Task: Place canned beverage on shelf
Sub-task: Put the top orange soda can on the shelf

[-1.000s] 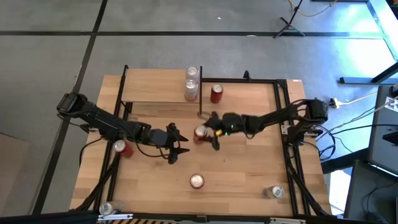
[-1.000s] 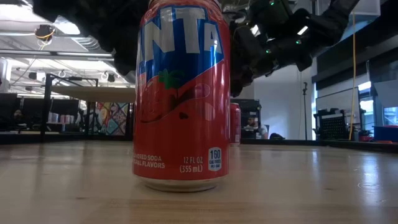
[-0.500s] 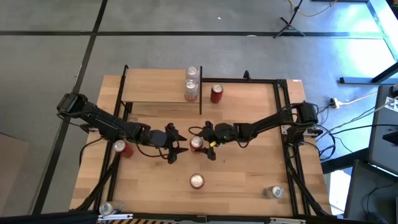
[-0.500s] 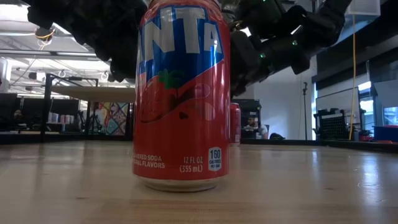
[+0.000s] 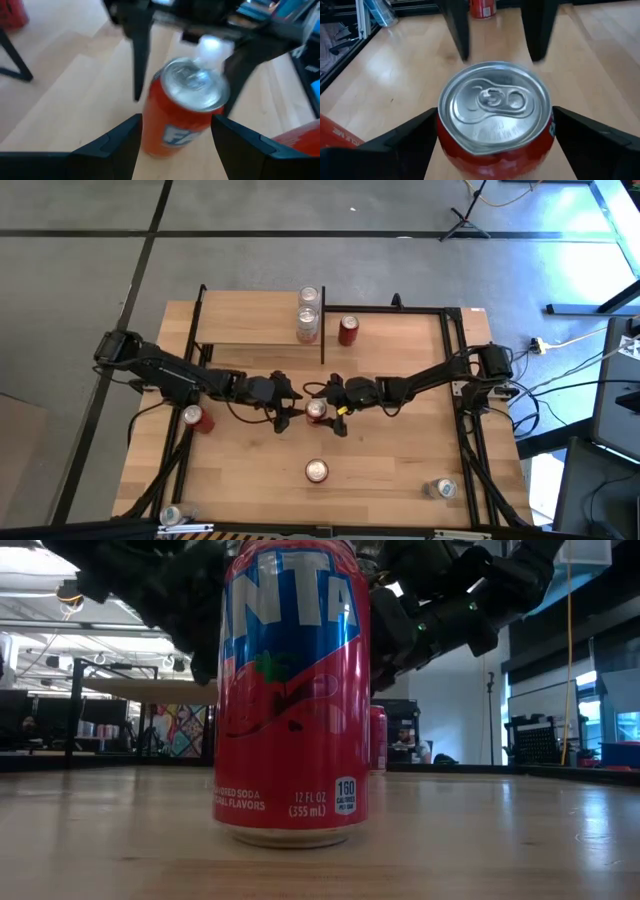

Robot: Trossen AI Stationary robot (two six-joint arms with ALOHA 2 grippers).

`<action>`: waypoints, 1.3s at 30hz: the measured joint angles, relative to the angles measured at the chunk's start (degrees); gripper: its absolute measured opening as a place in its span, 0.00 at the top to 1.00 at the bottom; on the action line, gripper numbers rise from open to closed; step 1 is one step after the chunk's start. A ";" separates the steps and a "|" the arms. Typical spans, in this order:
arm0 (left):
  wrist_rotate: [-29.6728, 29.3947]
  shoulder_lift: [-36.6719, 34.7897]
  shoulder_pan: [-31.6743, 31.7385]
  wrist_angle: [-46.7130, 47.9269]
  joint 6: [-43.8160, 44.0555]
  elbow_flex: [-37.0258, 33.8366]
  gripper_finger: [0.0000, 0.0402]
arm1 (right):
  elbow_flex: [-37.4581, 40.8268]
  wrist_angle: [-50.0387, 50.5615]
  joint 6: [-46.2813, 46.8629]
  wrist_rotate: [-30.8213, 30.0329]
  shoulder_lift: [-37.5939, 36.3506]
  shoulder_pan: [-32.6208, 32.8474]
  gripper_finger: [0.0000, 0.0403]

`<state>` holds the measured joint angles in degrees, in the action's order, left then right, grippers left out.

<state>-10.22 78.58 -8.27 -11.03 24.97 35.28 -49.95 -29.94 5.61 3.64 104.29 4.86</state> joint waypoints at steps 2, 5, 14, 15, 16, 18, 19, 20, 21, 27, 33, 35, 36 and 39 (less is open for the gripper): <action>1.55 0.70 0.68 -0.52 0.02 -0.06 0.42 | 0.00 0.41 0.00 0.00 0.00 0.00 0.09; 0.86 0.95 1.26 -0.67 -0.03 0.47 0.42 | 0.02 0.64 0.02 0.00 0.00 0.00 0.09; -0.22 0.42 2.53 -2.00 1.05 1.44 0.41 | 0.02 0.58 0.04 0.00 0.00 0.00 0.09; 0.20 0.42 2.71 -1.93 1.75 1.45 0.39 | 0.02 0.55 0.04 -0.01 0.00 0.00 0.09; 1.00 0.42 2.88 -1.88 2.10 1.44 0.37 | 0.02 0.51 0.04 0.00 0.00 0.00 0.09; 2.61 0.42 3.13 -1.65 3.02 1.43 0.31 | 0.02 0.47 0.04 0.00 0.00 0.00 0.09; 3.90 0.42 3.26 -1.64 3.00 1.42 0.28 | 0.02 0.47 0.04 0.00 0.00 0.00 0.09; 5.82 0.42 3.48 -1.82 1.47 1.42 0.25 | 0.02 0.48 0.04 0.00 0.00 0.00 0.09; 7.85 0.42 3.56 -2.21 -0.83 1.42 0.21 | 0.02 0.49 0.04 0.00 0.00 0.00 0.09; 12.42 0.43 2.75 -3.82 0.10 1.42 0.12 | 0.04 0.59 0.04 0.00 0.00 0.00 0.09; 9.44 0.61 2.14 -3.20 -3.69 1.42 0.11 | 0.13 2.02 0.04 0.00 -0.75 0.00 0.09; 8.57 0.66 2.10 -1.33 -5.65 1.42 0.11 | 0.08 1.55 0.08 0.02 -1.30 0.00 0.09; 7.87 0.83 2.10 -0.98 -6.79 1.42 0.11 | 0.08 2.69 0.08 0.22 -1.91 0.00 0.09; 6.17 2.76 1.99 -1.29 -10.08 1.43 0.11 | 0.13 5.11 0.09 0.46 -3.15 0.00 0.09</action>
<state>-4.05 81.35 -6.28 -12.32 14.89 36.71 -49.82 -24.83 5.69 4.10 101.14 4.86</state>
